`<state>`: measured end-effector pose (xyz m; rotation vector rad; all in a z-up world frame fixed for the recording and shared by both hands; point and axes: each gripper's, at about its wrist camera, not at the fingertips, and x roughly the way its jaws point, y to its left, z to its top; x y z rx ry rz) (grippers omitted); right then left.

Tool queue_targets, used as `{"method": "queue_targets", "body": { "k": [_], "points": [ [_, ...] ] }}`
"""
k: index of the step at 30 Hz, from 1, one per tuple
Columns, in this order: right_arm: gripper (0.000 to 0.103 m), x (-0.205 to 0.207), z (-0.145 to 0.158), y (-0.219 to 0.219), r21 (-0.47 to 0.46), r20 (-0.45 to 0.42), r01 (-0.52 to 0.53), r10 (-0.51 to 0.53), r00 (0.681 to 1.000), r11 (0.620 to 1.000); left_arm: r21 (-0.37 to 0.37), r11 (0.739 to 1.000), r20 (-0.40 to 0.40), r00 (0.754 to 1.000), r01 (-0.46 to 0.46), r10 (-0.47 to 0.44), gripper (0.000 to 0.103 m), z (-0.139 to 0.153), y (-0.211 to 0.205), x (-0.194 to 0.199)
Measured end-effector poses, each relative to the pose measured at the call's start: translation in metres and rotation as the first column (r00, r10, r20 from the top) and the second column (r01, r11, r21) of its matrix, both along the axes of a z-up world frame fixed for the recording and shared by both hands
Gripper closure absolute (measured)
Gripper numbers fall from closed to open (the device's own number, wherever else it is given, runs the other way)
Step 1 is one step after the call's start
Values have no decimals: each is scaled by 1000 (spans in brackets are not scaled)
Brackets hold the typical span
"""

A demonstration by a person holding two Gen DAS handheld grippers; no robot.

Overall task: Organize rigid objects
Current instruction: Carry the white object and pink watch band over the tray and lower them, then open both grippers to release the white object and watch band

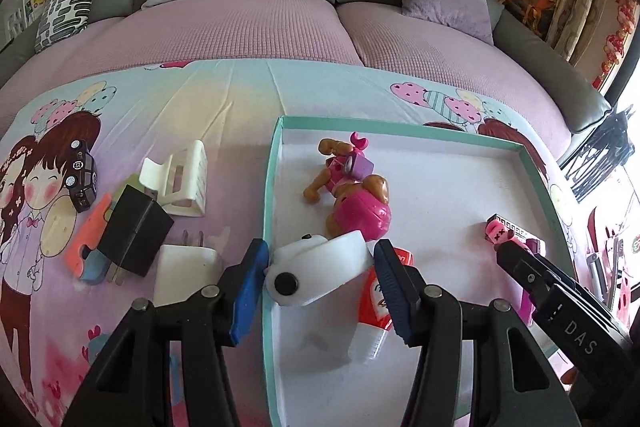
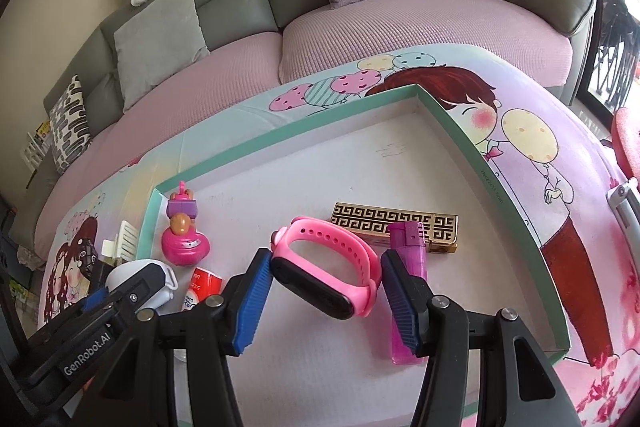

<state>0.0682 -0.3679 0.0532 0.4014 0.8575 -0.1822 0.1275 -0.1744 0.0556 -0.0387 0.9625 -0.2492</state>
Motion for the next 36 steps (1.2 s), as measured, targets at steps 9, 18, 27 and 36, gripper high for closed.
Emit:
{"method": "queue_targets", "body": {
  "k": [9,18,27,36],
  "points": [
    [44,2,-2,2,-4,-9,-6,6,1000,1000,17,1000,-7,1000,19,-19,47,1,-2,-3],
    [44,4,-4,5,-12,-24,-19,19,1000,1000,16,999,-43,998,52,-51,47,-5,-10,-7],
    [43,5,-6,7,-29,-36,-19,18,999,999,24,998,-59,997,59,-58,46,-7,-11,-7],
    [41,4,-1,7,-28,-14,-17,16,1000,999,17,998,-18,998,62,-62,33,6,-10,-10]
  ]
}}
